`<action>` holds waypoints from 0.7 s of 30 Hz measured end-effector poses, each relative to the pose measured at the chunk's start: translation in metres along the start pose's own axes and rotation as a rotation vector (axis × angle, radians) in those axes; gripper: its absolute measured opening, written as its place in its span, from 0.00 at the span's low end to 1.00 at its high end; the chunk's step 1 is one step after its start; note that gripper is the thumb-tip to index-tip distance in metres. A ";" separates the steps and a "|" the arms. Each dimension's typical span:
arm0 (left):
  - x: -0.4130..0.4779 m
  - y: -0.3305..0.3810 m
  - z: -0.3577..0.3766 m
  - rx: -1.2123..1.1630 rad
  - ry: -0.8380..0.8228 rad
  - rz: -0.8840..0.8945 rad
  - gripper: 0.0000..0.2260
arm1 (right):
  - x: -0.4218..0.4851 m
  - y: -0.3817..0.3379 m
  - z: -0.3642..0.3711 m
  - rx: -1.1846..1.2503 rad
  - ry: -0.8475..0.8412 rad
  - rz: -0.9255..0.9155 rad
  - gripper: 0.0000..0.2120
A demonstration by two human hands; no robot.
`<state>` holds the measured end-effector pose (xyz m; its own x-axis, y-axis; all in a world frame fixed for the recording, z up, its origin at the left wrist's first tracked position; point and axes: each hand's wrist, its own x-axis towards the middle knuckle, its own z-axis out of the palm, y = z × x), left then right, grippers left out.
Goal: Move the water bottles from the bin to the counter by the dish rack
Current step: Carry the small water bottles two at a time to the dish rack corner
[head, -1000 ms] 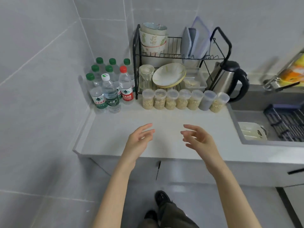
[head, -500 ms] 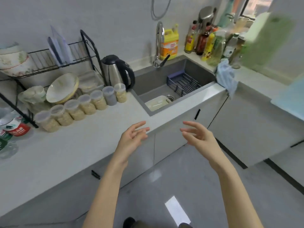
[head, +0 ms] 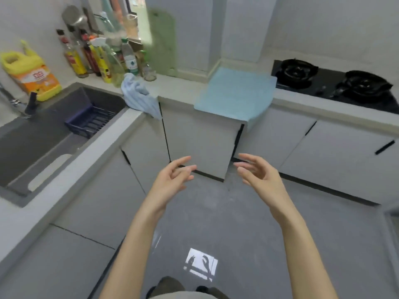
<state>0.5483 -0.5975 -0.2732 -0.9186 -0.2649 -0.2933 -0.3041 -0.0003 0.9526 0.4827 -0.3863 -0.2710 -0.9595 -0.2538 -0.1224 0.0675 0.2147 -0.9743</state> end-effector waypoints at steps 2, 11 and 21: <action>0.021 0.009 0.039 0.025 -0.088 0.008 0.13 | -0.001 0.010 -0.039 0.041 0.124 0.017 0.13; 0.101 0.035 0.200 0.161 -0.483 0.032 0.13 | -0.006 0.051 -0.173 0.114 0.537 0.135 0.13; 0.213 0.099 0.396 0.205 -0.783 0.075 0.12 | 0.056 0.055 -0.329 0.127 0.846 0.166 0.12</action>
<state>0.2219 -0.2717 -0.2731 -0.8252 0.4947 -0.2725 -0.2050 0.1872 0.9607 0.3429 -0.0788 -0.2694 -0.8121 0.5683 -0.1322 0.2059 0.0670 -0.9763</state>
